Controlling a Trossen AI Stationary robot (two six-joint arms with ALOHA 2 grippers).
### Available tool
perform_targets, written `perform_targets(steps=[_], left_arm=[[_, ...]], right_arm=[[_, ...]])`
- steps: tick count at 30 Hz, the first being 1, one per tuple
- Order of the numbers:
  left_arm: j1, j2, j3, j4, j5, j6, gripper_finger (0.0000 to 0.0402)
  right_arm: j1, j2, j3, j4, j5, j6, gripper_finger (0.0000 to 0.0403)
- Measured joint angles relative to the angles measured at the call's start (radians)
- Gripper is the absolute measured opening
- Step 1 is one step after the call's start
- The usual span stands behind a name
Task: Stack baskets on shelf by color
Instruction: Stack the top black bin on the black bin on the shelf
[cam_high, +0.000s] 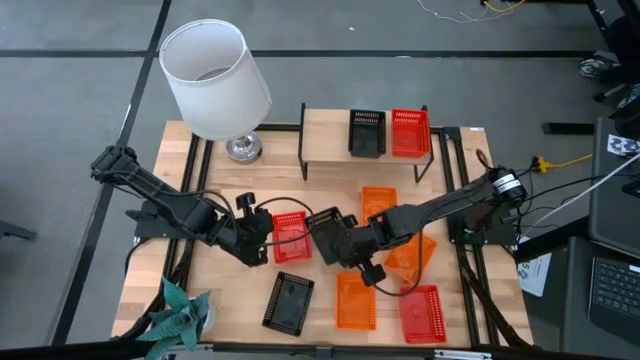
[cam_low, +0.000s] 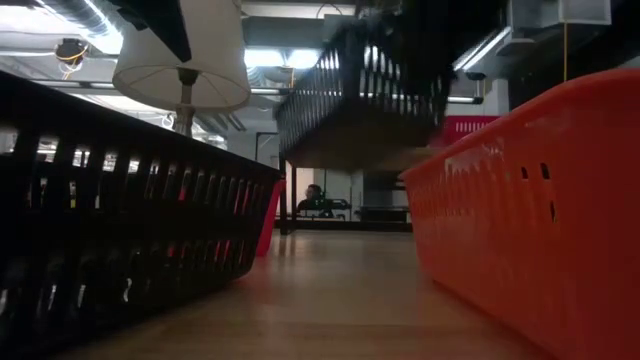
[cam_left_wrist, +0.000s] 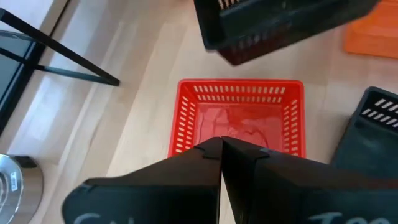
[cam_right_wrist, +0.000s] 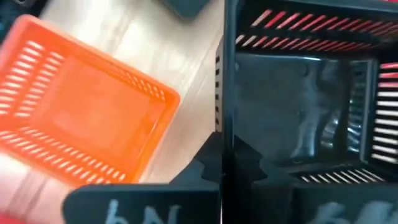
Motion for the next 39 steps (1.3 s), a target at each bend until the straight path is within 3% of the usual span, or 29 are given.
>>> perform_targets(steps=[4, 6, 12, 14, 16, 21, 26, 32, 39], left_arm=[[0.0, 0.0, 0.0, 0.005, -0.004, 0.0, 0.0], [0.0, 0.0, 0.0, 0.005, -0.004, 0.0, 0.0], [0.0, 0.0, 0.0, 0.005, -0.008, 0.0, 0.0], [0.0, 0.0, 0.0, 0.005, -0.009, 0.0, 0.0], [0.0, 0.0, 0.0, 0.005, -0.01, 0.0, 0.0], [0.0, 0.0, 0.0, 0.005, -0.013, 0.0, 0.0], [0.0, 0.0, 0.0, 0.005, -0.033, 0.002, 0.0], [0.001, 0.0, 0.0, 0.005, -0.036, 0.001, 0.0], [0.001, 0.0, 0.0, 0.005, -0.036, 0.001, 0.0]], right_arm=[[0.008, 0.0, 0.187, -0.196, -0.01, -0.007, 0.0001], [0.019, 0.0, 0.282, -0.323, 0.044, -0.005, 0.0001], [0.037, -0.002, 0.546, -0.736, 0.484, 0.086, 0.0001], [0.022, -0.02, 0.589, -0.757, 0.611, 0.123, 0.0001], [-0.001, -0.065, 0.589, -0.734, 0.651, 0.089, 0.0], [-0.14, -0.161, 0.587, -0.745, 0.633, 0.056, 0.0], [-0.339, -0.22, 0.587, -0.716, 0.443, 0.02, 0.0], [-0.525, -0.183, 0.586, -0.612, 0.225, -0.118, 0.0], [-0.683, -0.103, 0.585, -0.635, 0.14, -0.206, 0.0]])
